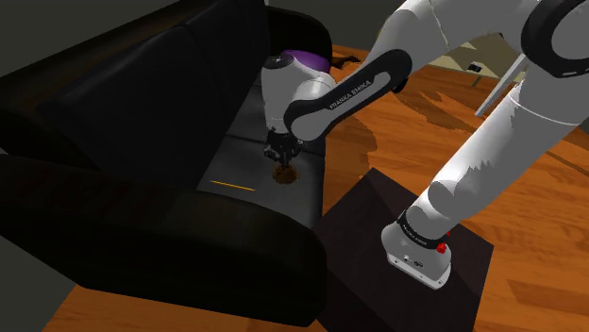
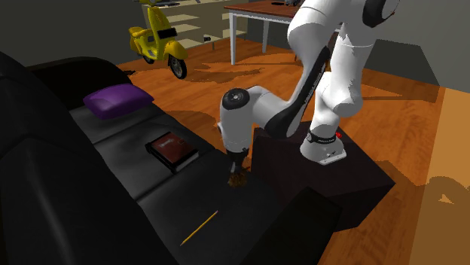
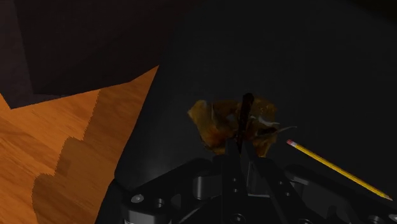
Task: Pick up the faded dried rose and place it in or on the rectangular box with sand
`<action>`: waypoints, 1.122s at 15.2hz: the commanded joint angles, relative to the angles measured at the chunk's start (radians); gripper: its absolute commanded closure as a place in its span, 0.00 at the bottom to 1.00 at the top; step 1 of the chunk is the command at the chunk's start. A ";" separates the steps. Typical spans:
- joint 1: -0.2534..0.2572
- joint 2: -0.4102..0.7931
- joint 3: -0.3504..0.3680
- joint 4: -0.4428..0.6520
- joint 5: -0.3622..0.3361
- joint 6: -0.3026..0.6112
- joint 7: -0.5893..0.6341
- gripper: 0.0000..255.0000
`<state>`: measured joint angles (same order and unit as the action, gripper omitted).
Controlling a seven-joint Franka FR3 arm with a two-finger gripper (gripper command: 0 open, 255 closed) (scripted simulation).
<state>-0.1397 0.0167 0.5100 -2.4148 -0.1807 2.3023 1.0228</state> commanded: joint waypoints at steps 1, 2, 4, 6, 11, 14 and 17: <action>-0.028 0.034 -0.028 0.035 -0.030 -0.001 -0.035 1.00; -0.040 0.047 -0.041 0.053 -0.040 -0.005 -0.053 1.00; -0.062 0.075 -0.064 0.093 -0.059 -0.014 -0.088 1.00; -0.083 0.105 -0.086 0.136 -0.077 -0.025 -0.122 1.00; -0.130 0.192 -0.136 0.265 -0.114 -0.061 -0.204 1.00; -0.153 0.251 -0.161 0.356 -0.132 -0.088 -0.253 1.00; -0.173 0.315 -0.185 0.457 -0.146 -0.120 -0.301 1.00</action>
<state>-0.3039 0.3107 0.3342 -1.9913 -0.3215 2.1922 0.7421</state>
